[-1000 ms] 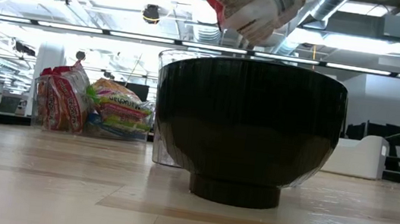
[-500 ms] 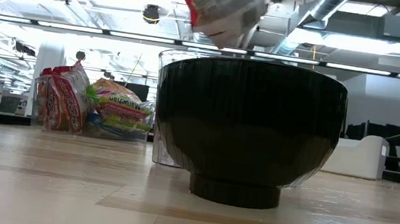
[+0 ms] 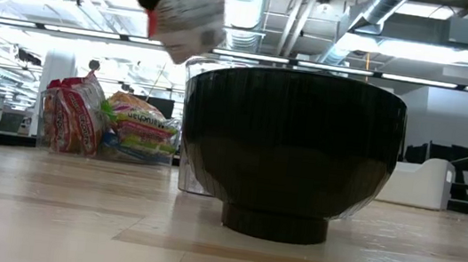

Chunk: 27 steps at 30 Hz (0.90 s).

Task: Pick & Place Food Item
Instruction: Put the orange noodle pack into the top transparent bin

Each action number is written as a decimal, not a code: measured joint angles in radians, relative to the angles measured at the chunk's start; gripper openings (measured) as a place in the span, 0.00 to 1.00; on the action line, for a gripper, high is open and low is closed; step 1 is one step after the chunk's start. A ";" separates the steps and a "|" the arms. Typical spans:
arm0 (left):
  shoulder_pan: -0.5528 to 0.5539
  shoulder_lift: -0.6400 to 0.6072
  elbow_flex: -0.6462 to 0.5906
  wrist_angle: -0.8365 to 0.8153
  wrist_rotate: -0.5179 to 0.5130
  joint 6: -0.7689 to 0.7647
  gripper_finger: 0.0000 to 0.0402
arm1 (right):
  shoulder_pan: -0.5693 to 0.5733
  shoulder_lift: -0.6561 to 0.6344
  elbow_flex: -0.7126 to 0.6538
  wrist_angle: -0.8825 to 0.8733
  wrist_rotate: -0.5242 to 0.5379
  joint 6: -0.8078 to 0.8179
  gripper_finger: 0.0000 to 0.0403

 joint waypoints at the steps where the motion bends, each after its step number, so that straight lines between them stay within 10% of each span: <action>1: 0.004 -0.021 -0.019 -0.001 -0.021 0.000 0.01 | 0.001 0.000 0.000 0.000 0.000 0.000 0.80; 27: 0.521 -0.192 -0.335 0.031 -0.217 -0.572 0.01 | -0.021 0.000 0.000 -0.023 0.001 0.011 0.80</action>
